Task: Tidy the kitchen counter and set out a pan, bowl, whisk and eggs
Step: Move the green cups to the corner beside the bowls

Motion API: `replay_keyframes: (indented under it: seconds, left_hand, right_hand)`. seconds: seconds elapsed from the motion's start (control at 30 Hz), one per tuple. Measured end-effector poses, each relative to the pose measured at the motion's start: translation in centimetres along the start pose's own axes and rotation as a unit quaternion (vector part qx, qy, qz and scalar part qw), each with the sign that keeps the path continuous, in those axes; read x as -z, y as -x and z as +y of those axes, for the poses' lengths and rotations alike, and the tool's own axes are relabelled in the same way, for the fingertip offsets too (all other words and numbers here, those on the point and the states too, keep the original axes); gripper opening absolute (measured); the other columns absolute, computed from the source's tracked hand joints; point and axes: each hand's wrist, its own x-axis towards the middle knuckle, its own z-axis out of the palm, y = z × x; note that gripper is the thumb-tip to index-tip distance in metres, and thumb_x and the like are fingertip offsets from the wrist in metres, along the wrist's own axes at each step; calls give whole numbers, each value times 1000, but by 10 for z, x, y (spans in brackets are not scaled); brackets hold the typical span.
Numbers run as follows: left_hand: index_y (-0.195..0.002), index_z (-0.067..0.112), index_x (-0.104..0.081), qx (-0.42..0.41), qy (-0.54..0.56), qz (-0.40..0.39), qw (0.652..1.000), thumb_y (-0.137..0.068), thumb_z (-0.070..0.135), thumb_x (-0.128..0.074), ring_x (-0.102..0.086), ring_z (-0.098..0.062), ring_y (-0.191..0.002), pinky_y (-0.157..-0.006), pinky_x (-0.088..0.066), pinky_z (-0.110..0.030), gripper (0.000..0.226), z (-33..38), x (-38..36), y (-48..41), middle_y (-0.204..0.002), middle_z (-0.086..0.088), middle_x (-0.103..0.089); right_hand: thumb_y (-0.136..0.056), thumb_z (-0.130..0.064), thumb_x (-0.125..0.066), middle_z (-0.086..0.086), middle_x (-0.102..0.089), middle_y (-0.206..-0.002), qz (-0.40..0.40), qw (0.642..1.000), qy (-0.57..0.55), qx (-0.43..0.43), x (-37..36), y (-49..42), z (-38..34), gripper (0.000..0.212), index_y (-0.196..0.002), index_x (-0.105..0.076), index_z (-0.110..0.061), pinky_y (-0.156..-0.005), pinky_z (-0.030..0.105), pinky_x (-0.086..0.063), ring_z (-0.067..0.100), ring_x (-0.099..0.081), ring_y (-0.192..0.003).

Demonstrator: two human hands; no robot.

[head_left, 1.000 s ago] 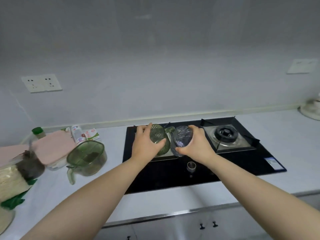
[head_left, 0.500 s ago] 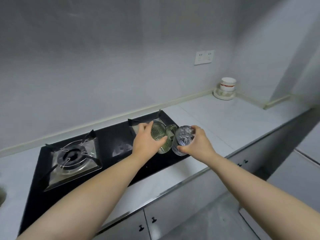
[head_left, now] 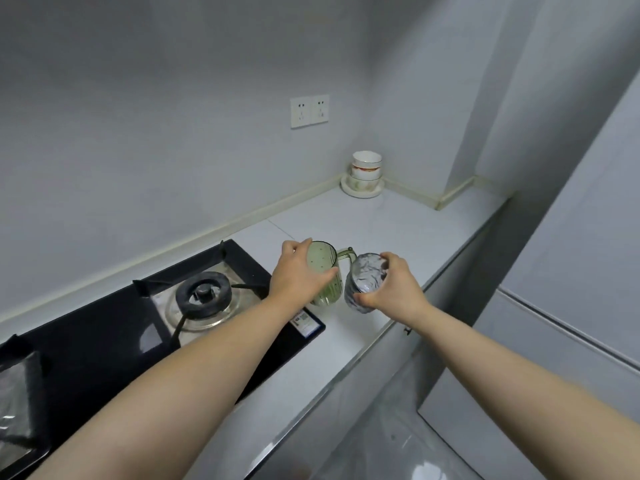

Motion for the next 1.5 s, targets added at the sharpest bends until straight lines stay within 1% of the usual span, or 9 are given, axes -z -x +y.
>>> replay_keyframes:
  seconds: [0.1,0.23,0.37,0.5,0.63,0.83,1.03,1.2,1.5]
  left_hand:
    - [-144,24,-35,-7,32,-16,999,-76,51,-70,-51,-16,-116,-93,-41,-26,81,3,-14,-39,-132,4,-34]
    - [-144,24,-34,4,47,-33,998,-76,50,-70,-49,-15,-117,-92,-39,-24,81,-3,-24,-89,-135,3,-32]
    - [-144,24,-34,27,59,-48,997,-76,51,-70,-50,-17,-118,-95,-42,-28,82,-6,-34,-132,-137,3,-32]
    - [-143,24,-36,52,66,-47,995,-76,50,-70,-50,-18,-117,-96,-44,-30,80,-6,-46,-159,-137,1,-32]
    - [-142,25,-36,62,69,-64,994,-75,49,-71,-51,-18,-117,-94,-42,-29,79,-3,-66,-180,-136,2,-32]
    - [-141,26,-37,69,75,-72,992,-75,49,-72,-51,-16,-116,-87,-40,-26,78,4,-92,-211,-136,3,-32]
    - [-141,26,-38,81,41,-56,994,-74,50,-72,-52,-17,-117,-94,-44,-31,79,10,-121,-255,-137,4,-32]
    - [-141,24,-38,106,29,-46,993,-72,49,-72,-53,-21,-115,-93,-47,-36,81,22,-157,-305,-135,2,-33]
    - [-142,24,-35,106,1,-50,993,-72,52,-72,-51,-22,-115,-91,-50,-40,84,31,-223,-376,-136,0,-31]
  right_hand:
    - [-46,-38,-85,8,-48,-122,3,1000,9,-14,7,-37,8,100,-131,-40,-10,-91,34,-52,20,-59,-103]
    - [-45,-39,-84,8,-50,-119,-3,999,20,-29,12,-88,11,97,-128,-41,-10,-88,33,-53,20,-60,-101]
    - [-44,-43,-82,6,-51,-116,4,999,18,-37,12,-123,14,90,-120,-45,-13,-86,31,-53,17,-60,-97]
    - [-57,-31,-85,1,-42,-117,11,999,22,-38,16,-147,21,85,-127,-41,-13,-88,27,-47,16,-54,-100]
    - [-56,-34,-86,3,-42,-121,11,998,37,-45,21,-171,32,91,-131,-39,-12,-93,33,-49,19,-55,-106]
    - [-58,-33,-86,4,-40,-123,-4,997,34,-64,23,-212,53,93,-134,-36,-11,-94,30,-47,19,-53,-110]
    - [-61,-33,-86,5,-39,-130,-32,996,14,-81,21,-270,81,98,-140,-31,-10,-93,24,-42,20,-51,-115]
    - [-64,-33,-85,8,-37,-134,-48,995,14,-84,34,-335,111,99,-141,-29,-9,-93,25,-41,22,-49,-120]
    - [-67,-38,-81,10,-35,-136,-26,990,42,-128,45,-454,171,95,-141,-29,-7,-102,40,-43,28,-46,-125]
